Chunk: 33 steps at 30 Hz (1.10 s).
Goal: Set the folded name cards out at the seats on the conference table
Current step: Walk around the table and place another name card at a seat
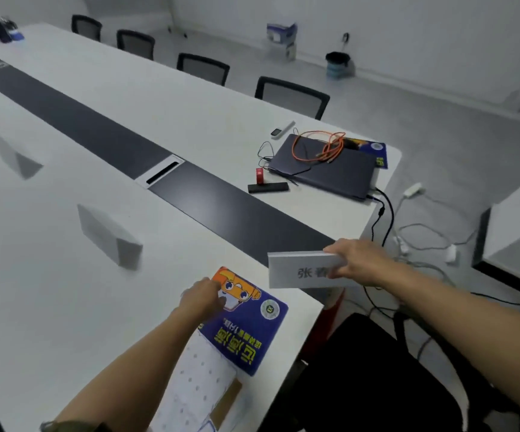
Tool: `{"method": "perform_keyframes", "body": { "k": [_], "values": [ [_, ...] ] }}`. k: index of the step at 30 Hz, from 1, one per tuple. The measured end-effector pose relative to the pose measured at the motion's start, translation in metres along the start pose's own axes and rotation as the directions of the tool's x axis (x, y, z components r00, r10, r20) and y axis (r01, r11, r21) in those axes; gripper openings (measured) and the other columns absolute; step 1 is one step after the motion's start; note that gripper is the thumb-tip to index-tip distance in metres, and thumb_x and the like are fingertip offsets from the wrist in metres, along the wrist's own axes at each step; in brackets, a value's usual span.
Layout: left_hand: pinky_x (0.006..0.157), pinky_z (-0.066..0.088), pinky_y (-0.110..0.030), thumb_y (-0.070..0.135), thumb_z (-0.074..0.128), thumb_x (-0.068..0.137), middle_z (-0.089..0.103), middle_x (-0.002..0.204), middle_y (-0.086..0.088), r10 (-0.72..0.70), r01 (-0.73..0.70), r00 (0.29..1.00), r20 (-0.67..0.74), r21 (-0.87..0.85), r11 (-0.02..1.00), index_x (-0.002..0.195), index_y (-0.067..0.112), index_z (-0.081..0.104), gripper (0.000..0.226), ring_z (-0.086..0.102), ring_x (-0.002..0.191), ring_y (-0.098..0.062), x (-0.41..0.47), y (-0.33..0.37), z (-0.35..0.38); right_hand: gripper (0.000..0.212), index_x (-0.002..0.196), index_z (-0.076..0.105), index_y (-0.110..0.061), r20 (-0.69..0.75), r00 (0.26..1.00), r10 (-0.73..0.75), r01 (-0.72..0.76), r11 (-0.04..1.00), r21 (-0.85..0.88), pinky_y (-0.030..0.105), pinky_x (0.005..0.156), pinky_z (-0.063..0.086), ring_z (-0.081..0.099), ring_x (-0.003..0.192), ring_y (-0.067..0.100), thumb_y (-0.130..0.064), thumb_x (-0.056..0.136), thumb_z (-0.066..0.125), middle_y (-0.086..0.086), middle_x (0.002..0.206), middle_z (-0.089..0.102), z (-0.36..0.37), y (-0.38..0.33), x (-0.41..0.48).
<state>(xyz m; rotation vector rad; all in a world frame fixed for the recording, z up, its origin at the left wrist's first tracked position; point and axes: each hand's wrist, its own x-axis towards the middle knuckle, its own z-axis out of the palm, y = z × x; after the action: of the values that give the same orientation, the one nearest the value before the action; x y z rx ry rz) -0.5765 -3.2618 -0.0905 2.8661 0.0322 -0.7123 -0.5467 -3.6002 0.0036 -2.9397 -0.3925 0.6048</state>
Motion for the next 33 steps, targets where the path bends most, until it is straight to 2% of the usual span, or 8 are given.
{"method": "perform_keyframes", "body": {
  "k": [4, 7, 9, 12, 17, 23, 28, 33],
  "values": [
    [0.089, 0.046, -0.038, 0.035, 0.051, 0.093, 0.05, 0.125, -0.009, -0.024, 0.023, 0.999, -0.031, -0.049, 0.999, 0.13, 0.015, 0.05, 0.042, 0.049, 0.115, -0.027, 0.073, -0.005, -0.005, 0.03, 0.109, 0.059, -0.041, 0.015, 0.999, -0.044, 0.045, 0.997, -0.068, 0.035, 0.078, 0.042, 0.056, 0.1, 0.015, -0.052, 0.082, 0.066, -0.014, 0.112, 0.06, -0.028, -0.003, 0.084],
    [0.095, 0.043, -0.041, 0.037, 0.044, 0.094, 0.045, 0.132, -0.012, -0.069, 0.065, 0.992, -0.105, -0.048, 0.997, 0.13, 0.011, 0.045, 0.044, 0.043, 0.121, -0.03, 0.114, -0.015, 0.002, 0.048, 0.129, 0.051, -0.046, 0.034, 0.997, -0.074, 0.077, 0.994, -0.082, 0.037, 0.086, 0.045, 0.056, 0.109, 0.017, -0.053, 0.084, 0.064, -0.013, 0.122, 0.06, -0.031, -0.012, 0.141],
    [0.102, 0.038, -0.043, 0.038, 0.039, 0.096, 0.039, 0.141, -0.017, -0.14, 0.129, 0.979, -0.152, -0.079, 0.989, 0.132, 0.009, 0.043, 0.046, 0.035, 0.131, -0.034, 0.138, -0.022, 0.013, 0.046, 0.127, 0.052, -0.047, 0.064, 0.991, -0.115, 0.121, 0.988, -0.091, 0.037, 0.086, 0.046, 0.057, 0.107, 0.017, -0.05, 0.083, 0.066, -0.012, 0.119, 0.062, -0.031, -0.022, 0.185],
    [0.117, 0.02, -0.048, 0.044, 0.029, 0.099, 0.013, 0.157, -0.023, -0.308, 0.274, 0.939, -0.156, -0.206, 0.939, 0.148, 0.007, 0.023, 0.062, 0.009, 0.146, -0.04, 0.157, -0.018, 0.028, 0.043, 0.123, 0.055, -0.048, 0.081, 0.98, -0.183, 0.192, 0.974, -0.123, 0.036, 0.083, 0.045, 0.058, 0.107, 0.017, -0.05, 0.082, 0.068, -0.012, 0.115, 0.064, -0.034, -0.041, 0.236],
    [0.119, -0.006, -0.051, 0.053, 0.019, 0.098, -0.015, 0.159, -0.021, -0.439, 0.361, 0.875, -0.203, -0.331, 0.872, 0.153, 0.009, -0.003, 0.074, -0.019, 0.146, -0.037, 0.173, 0.005, 0.059, 0.044, 0.124, 0.056, -0.048, 0.077, 0.954, -0.29, 0.299, 0.939, -0.17, 0.031, 0.074, 0.035, 0.059, 0.106, 0.018, -0.049, 0.082, 0.068, -0.01, 0.112, 0.067, -0.041, -0.072, 0.308],
    [0.119, -0.008, -0.051, 0.054, 0.018, 0.096, -0.015, 0.159, -0.019, -0.479, 0.4, 0.844, -0.242, -0.313, 0.862, 0.153, 0.011, -0.001, 0.074, -0.018, 0.146, -0.035, 0.177, 0.008, 0.066, 0.045, 0.126, 0.055, -0.045, 0.148, 0.91, -0.386, 0.413, 0.867, -0.278, 0.035, 0.08, 0.037, 0.057, 0.105, 0.02, -0.048, 0.083, 0.068, -0.007, 0.114, 0.067, -0.04, -0.094, 0.372],
    [0.12, -0.005, -0.05, 0.056, 0.015, 0.093, -0.008, 0.161, -0.017, -0.505, 0.437, 0.826, -0.249, -0.283, 0.854, 0.154, 0.013, 0.009, 0.075, -0.011, 0.148, -0.035, 0.181, 0.006, 0.07, 0.05, 0.132, 0.05, -0.043, 0.231, 0.871, -0.433, 0.489, 0.806, -0.334, 0.043, 0.098, 0.035, 0.047, 0.124, 0.018, -0.046, 0.084, 0.066, -0.007, 0.127, 0.061, -0.028, -0.099, 0.404],
    [0.12, -0.001, -0.05, 0.057, 0.015, 0.092, 0.0, 0.161, -0.017, -0.522, 0.461, 0.811, -0.264, -0.261, 0.848, 0.153, 0.013, 0.016, 0.076, -0.004, 0.148, -0.035, 0.182, 0.006, 0.072, 0.051, 0.133, 0.049, -0.042, 0.252, 0.863, -0.437, 0.501, 0.804, -0.32, 0.044, 0.101, 0.033, 0.042, 0.13, 0.018, -0.042, 0.085, 0.067, -0.006, 0.134, 0.057, -0.022, -0.1, 0.418]
  ]
}}
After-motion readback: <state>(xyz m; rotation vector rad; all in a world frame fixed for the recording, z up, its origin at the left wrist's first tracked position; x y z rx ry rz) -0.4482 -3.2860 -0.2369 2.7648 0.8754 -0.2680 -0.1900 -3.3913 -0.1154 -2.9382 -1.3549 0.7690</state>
